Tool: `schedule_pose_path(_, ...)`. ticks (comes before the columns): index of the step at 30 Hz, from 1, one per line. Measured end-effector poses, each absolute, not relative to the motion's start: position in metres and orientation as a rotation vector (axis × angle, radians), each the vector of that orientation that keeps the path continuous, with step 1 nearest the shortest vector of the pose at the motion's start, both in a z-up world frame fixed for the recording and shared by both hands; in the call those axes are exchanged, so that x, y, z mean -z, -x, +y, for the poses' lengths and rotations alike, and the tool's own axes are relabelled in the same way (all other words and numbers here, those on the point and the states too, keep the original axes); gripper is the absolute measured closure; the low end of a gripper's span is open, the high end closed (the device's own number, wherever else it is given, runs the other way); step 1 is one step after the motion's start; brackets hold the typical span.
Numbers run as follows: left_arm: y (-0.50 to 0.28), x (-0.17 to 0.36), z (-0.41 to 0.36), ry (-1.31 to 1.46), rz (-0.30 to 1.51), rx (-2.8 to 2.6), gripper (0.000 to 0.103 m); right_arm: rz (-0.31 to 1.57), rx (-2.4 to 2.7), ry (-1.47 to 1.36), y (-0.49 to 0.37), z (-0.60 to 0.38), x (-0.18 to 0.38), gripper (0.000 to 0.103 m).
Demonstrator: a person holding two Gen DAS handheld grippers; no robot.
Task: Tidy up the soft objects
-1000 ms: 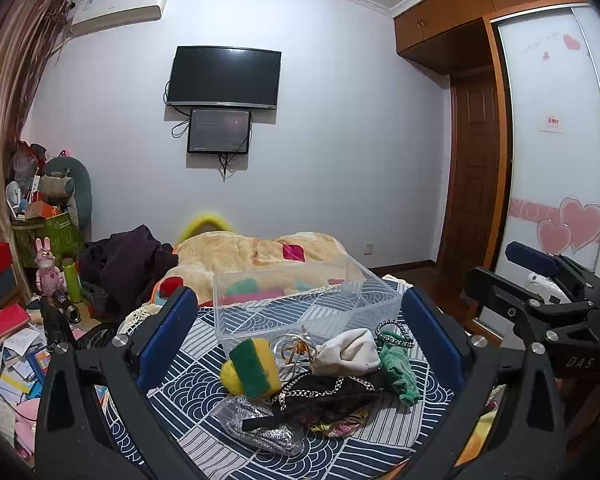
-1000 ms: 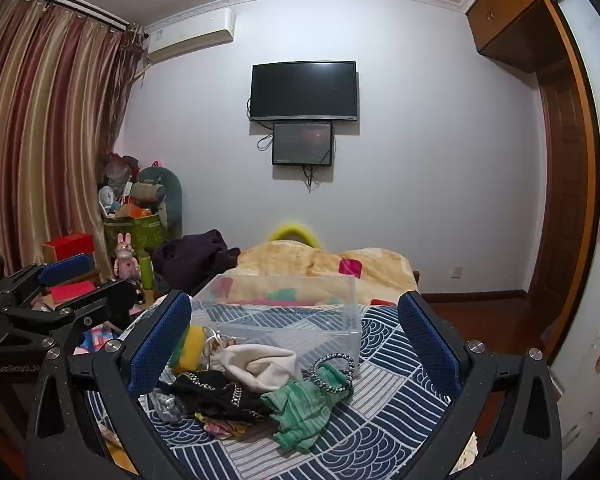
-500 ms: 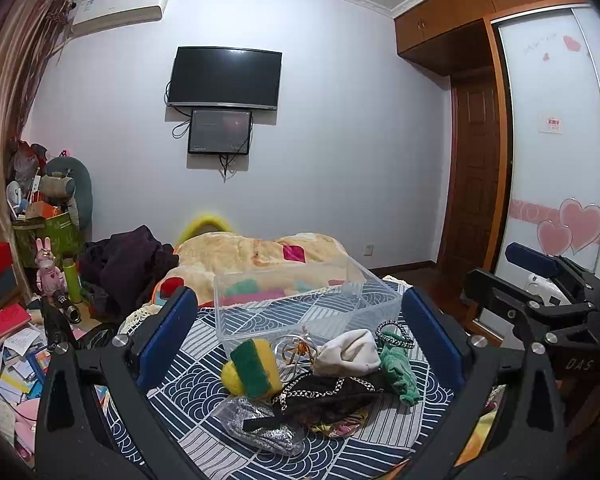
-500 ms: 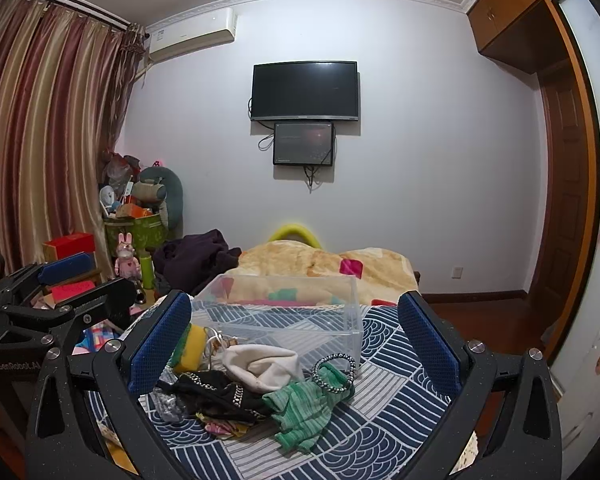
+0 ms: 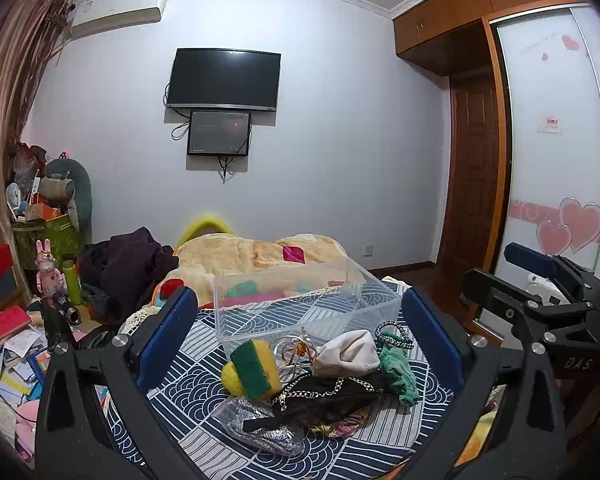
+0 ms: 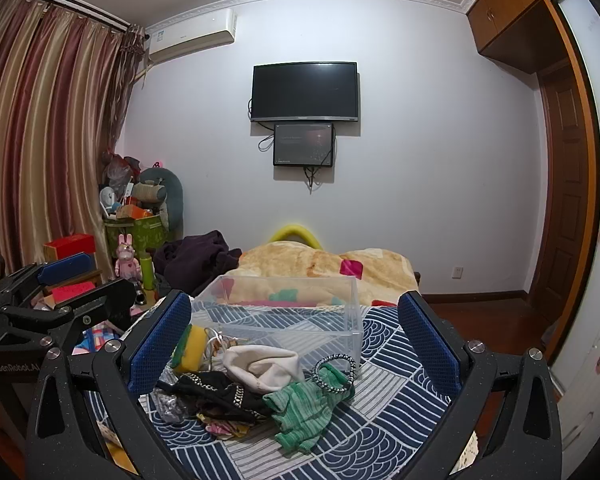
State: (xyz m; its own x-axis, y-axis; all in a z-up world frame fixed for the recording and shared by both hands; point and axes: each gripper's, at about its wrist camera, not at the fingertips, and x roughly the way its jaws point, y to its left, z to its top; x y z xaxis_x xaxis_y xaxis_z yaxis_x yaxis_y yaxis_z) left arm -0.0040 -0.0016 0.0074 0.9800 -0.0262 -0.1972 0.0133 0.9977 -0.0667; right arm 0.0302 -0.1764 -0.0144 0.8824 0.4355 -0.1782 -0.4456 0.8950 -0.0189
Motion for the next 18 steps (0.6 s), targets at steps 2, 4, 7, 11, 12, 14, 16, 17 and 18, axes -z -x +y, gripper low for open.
schedule_pose_path(2,0.005,-0.007,-0.002,0.064,0.2,0.02,0.0,0.172,-0.459,0.059,-0.03,-0.176,0.014,0.0)
schedule_pose_path(4,0.005,-0.007,-0.002,0.064,0.2,0.02,0.0,0.172,-0.458,0.058,-0.03,-0.176,0.015,0.0)
schedule_pose_path(7,0.004,-0.008,-0.002,0.062,0.199,0.021,0.0,0.171,-0.463,0.057,-0.029,-0.176,0.014,0.0)
schedule_pose_path(11,-0.001,-0.005,-0.002,0.057,0.215,0.019,0.0,0.176,-0.473,0.055,-0.03,-0.176,0.017,0.0)
schedule_pose_path(12,-0.004,-0.002,-0.001,0.058,0.227,0.016,0.0,0.184,-0.474,0.054,-0.032,-0.177,0.019,0.0)
schedule_pose_path(14,-0.01,0.005,0.002,0.062,0.255,0.005,0.0,0.21,-0.471,0.052,-0.038,-0.177,0.024,0.0)
schedule_pose_path(16,-0.017,0.013,0.006,0.069,0.282,-0.017,0.0,0.236,-0.469,0.049,-0.044,-0.178,0.03,0.0)
schedule_pose_path(17,-0.022,0.018,0.01,0.073,0.294,-0.027,0.0,0.252,-0.468,0.048,-0.048,-0.179,0.033,0.0)
schedule_pose_path(18,-0.026,0.022,0.013,0.078,0.308,-0.033,0.0,0.271,-0.465,0.046,-0.052,-0.18,0.037,0.0)
